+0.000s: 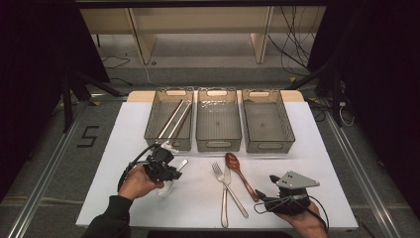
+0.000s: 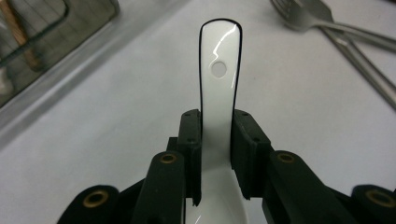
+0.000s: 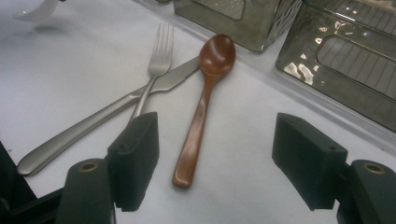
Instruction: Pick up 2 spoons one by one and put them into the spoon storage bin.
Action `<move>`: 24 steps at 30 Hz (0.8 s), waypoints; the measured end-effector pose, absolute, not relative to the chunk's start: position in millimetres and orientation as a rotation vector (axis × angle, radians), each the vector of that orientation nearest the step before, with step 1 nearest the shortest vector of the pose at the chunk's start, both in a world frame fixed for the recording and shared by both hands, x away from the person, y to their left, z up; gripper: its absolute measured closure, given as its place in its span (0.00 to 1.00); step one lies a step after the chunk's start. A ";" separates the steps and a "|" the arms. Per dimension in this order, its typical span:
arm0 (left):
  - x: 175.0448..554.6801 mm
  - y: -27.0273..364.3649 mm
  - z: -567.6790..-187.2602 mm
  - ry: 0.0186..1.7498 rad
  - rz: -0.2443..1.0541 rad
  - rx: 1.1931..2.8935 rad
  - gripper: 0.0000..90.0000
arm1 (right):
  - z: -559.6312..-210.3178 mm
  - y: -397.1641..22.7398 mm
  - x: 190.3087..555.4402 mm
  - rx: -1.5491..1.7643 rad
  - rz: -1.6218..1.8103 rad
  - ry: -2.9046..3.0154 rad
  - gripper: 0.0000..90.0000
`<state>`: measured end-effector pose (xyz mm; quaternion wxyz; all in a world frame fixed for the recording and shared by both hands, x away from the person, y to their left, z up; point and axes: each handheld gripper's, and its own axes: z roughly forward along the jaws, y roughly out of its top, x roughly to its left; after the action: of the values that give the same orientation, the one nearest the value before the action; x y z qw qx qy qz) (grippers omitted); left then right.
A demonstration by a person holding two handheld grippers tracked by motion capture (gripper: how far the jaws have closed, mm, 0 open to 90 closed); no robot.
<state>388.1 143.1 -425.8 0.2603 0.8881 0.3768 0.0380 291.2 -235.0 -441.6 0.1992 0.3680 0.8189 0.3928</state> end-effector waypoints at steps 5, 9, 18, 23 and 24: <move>392.0 139.1 -410.5 1.004 0.115 2.349 0.83 | -441.4 -235.2 291.3 1.032 1.100 2.287 0.36; 397.3 132.7 -398.7 1.002 0.134 2.299 0.83 | -441.6 -234.6 291.2 1.033 1.100 2.288 0.36; 419.2 117.1 -378.0 0.999 0.155 2.220 0.83 | -441.4 -235.1 291.3 1.033 1.102 2.288 0.36; 430.3 110.0 -369.3 1.002 0.159 2.178 0.83 | -441.0 -235.1 291.2 1.034 1.104 2.287 0.36; 432.4 108.8 -367.6 0.998 0.160 2.171 0.83 | -441.0 -235.1 291.2 1.033 1.104 2.287 0.36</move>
<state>432.4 108.8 -367.6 0.3649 0.8440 0.3881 0.0623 291.2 -235.1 -441.0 0.1985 0.3694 0.8175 0.3947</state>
